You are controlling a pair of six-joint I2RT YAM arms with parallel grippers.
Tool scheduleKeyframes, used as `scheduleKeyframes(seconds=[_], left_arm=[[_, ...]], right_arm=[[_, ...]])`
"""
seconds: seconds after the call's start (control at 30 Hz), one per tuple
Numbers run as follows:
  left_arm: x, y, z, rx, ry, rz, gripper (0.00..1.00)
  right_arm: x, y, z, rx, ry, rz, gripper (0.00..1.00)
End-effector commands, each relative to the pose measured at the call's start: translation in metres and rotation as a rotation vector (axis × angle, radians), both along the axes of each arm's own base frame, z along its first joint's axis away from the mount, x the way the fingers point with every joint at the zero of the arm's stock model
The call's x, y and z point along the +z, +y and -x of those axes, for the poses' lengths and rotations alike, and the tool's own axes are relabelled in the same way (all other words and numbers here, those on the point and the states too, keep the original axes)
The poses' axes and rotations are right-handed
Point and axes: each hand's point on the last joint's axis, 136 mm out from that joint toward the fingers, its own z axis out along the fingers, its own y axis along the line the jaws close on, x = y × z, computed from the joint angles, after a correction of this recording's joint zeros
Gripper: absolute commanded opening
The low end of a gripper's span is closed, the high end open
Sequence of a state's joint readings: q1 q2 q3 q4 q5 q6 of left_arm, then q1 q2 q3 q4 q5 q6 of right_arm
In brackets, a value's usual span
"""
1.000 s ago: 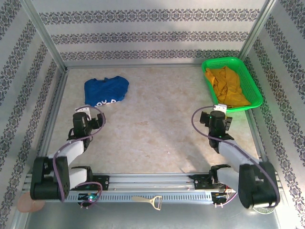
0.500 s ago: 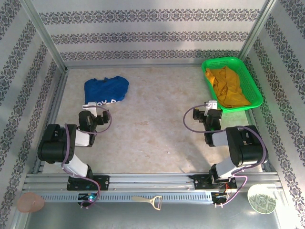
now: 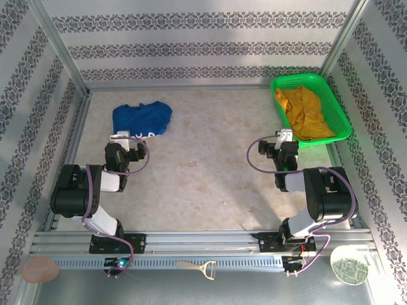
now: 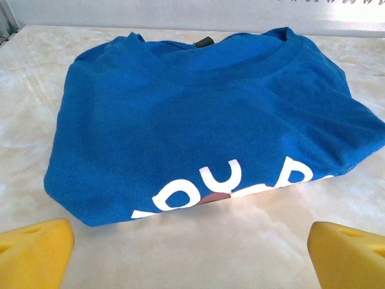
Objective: Fold the inside-out t-shirt
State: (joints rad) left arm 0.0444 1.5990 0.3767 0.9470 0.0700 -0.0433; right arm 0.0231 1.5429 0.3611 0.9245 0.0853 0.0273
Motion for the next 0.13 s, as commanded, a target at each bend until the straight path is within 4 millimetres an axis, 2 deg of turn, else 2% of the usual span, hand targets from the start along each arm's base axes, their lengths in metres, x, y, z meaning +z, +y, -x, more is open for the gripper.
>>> scheduleKeyframes(seconds=[0.0, 0.1], left_arm=[[0.0062, -0.0024, -0.0035, 0.000, -0.019, -0.035, 0.99], [0.0064, -0.0032, -0.0025, -0.003, -0.022, -0.035, 0.99]], right_arm=[[0.0134, 0.0032, -0.0075, 0.024, -0.041, -0.024, 0.99], [0.0147, 0.0048, -0.0061, 0.032, -0.045, -0.022, 0.98]])
